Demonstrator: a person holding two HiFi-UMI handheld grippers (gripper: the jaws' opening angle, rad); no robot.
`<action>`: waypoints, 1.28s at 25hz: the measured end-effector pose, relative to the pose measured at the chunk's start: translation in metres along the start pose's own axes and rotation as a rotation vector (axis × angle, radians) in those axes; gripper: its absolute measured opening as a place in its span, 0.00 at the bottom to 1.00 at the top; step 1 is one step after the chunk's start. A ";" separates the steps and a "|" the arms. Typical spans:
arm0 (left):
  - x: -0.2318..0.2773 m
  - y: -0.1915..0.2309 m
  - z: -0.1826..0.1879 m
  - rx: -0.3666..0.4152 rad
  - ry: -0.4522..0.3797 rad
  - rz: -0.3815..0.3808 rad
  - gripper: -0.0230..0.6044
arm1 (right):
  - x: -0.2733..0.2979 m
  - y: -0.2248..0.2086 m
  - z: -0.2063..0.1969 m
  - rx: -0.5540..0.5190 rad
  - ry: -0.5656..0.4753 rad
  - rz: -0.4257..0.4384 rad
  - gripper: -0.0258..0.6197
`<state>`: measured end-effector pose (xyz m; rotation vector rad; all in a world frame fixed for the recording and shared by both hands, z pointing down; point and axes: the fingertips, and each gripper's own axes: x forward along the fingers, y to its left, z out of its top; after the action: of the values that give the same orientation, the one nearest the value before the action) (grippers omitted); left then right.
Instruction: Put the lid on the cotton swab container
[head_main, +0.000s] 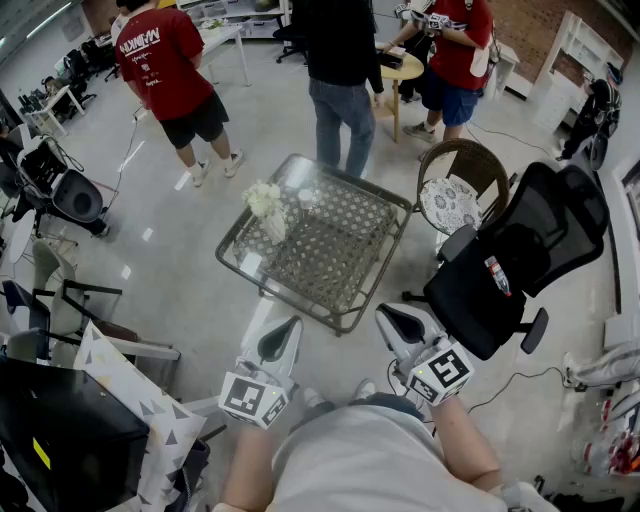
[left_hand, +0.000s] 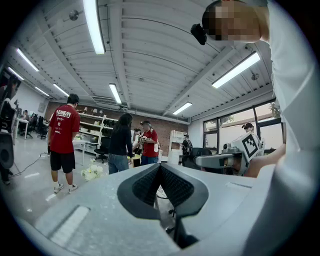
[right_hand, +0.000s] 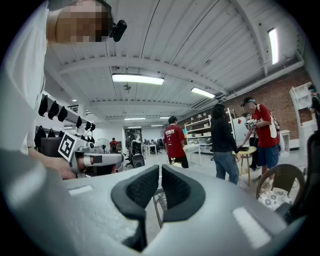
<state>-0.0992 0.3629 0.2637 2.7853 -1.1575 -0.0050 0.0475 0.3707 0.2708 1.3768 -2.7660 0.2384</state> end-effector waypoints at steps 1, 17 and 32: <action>0.000 0.003 0.001 -0.004 -0.001 0.004 0.05 | 0.002 0.000 0.000 0.000 0.001 -0.001 0.07; -0.026 0.060 0.001 -0.006 0.003 -0.003 0.05 | 0.045 0.021 -0.003 -0.005 -0.016 -0.052 0.07; 0.032 0.103 -0.038 -0.033 0.074 0.000 0.05 | 0.082 -0.060 -0.022 0.061 0.016 -0.128 0.07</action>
<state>-0.1474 0.2722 0.3146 2.7318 -1.1302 0.0773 0.0451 0.2733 0.3085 1.5523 -2.6652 0.3295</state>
